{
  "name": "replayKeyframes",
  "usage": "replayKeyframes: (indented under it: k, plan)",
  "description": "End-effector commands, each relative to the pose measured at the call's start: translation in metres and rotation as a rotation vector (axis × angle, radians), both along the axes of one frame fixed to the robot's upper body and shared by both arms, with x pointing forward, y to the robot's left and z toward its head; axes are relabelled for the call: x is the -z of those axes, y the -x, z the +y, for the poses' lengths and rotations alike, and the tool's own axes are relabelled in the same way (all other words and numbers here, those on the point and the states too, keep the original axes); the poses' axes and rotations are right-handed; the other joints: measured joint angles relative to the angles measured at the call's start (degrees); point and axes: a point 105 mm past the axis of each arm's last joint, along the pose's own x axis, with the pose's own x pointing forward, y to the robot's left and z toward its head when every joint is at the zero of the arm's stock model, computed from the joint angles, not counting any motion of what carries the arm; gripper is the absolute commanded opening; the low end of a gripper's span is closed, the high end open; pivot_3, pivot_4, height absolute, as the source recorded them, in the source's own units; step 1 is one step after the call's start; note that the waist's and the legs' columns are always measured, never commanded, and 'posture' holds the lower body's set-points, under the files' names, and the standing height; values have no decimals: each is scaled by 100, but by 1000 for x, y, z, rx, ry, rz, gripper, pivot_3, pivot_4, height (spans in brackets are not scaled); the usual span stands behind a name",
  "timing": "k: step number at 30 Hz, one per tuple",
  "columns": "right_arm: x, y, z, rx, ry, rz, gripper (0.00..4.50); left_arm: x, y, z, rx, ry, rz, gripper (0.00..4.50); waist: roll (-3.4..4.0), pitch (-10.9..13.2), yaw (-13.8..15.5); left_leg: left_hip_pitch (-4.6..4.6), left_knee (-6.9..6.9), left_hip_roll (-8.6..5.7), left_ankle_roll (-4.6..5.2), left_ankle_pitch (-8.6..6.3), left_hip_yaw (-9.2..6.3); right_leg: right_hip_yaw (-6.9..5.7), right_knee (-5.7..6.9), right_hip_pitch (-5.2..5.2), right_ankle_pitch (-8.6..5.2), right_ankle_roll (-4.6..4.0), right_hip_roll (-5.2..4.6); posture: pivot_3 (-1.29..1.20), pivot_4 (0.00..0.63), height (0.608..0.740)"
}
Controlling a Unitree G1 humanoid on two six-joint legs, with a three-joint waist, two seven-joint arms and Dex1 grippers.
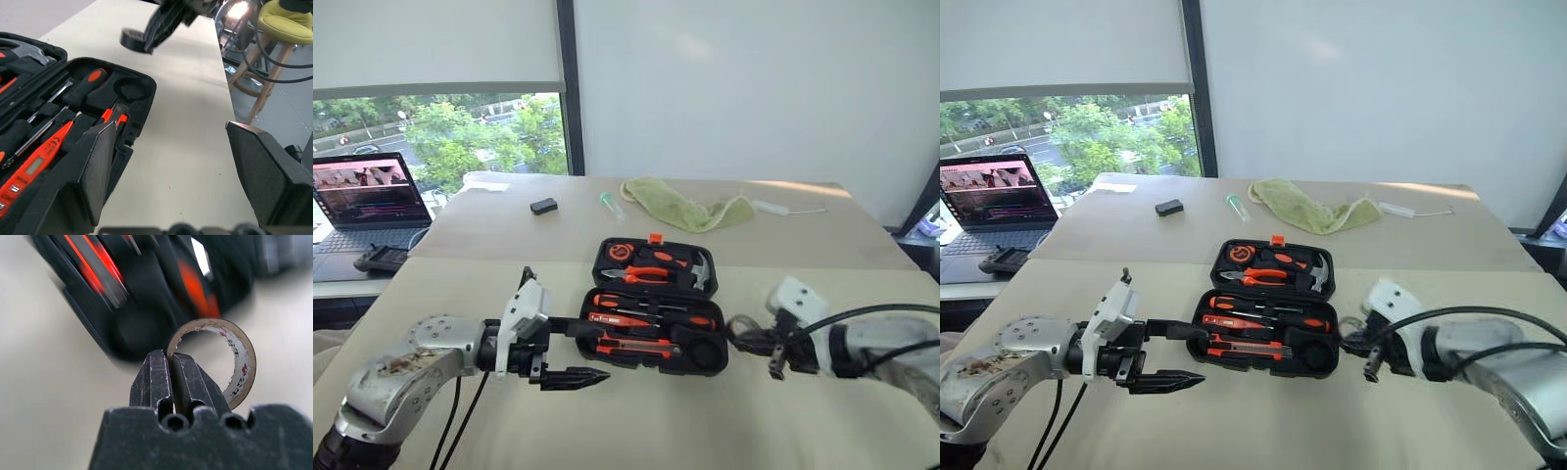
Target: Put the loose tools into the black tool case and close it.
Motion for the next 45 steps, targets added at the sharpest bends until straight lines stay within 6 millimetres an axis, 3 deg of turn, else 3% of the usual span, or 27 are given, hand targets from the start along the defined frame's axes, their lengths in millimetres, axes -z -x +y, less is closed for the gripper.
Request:
replayKeyframes:
  k: [1,13,15,18,22,28,31,33,39,42,45]
  plan:
    - [22,-2,14,-34,27,89,17,-12,-2,-1,-5,0,-49,3856,-3,2,22,0,0,-1,0,0,0,0,0,1,0,-1,-1,0,150,740]
    - [59,-3,22,-99,140,177,17,-9,-2,0,-51,-19,-61,3856,-2,4,26,-9,0,-9,-6,3,4,-6,-4,-3,1,3,-12,0,150,740]
    - [58,-4,22,-112,134,173,783,-7,-1,0,-56,-18,-56,3856,-3,3,21,-5,0,-9,-1,1,4,-5,-4,-1,1,3,-12,0,150,740]
    - [45,-4,26,-125,88,151,1699,-4,-3,2,-85,-9,-40,3856,-3,3,37,-4,1,-9,0,0,3,-6,-1,1,2,3,-12,0,150,740]
    - [9,2,36,-138,-93,101,1699,-4,-16,8,-191,42,2,3856,-2,4,26,-6,-1,-6,-2,1,0,-6,3,-3,3,3,-11,0,150,740]
    - [2,5,26,-53,-158,34,1699,-6,-44,12,-363,110,31,3856,-4,4,63,-7,0,-9,2,-1,-6,-10,1,3,5,6,-18,0,150,740]
    - [-4,-18,14,82,-201,-35,1699,-4,-75,21,-544,90,7,3856,-4,4,37,-6,1,-11,1,0,-5,-8,4,2,8,4,-17,0,150,740]
    - [-5,-29,9,138,-212,-66,2336,-3,-91,24,-622,87,12,3856,-5,5,30,-3,2,-13,-5,3,-4,-5,8,2,15,3,-13,0,150,740]
    - [-16,-96,-26,523,-212,-211,4369,-6,-158,11,-923,47,16,3856,-11,8,30,3,11,-18,-12,14,-2,-2,12,9,29,3,2,0,150,740]
    - [-18,-112,-32,595,-216,-195,4478,5,-179,9,-1024,-106,36,3856,-10,8,25,-23,3,-26,-53,61,-3,-4,4,-14,51,12,1,0,150,740]
    - [-15,-125,-36,658,-198,-117,4478,7,-196,4,-1032,-137,114,3856,-10,8,-16,-31,-11,-23,-55,63,1,-5,3,-17,51,13,10,0,150,740]
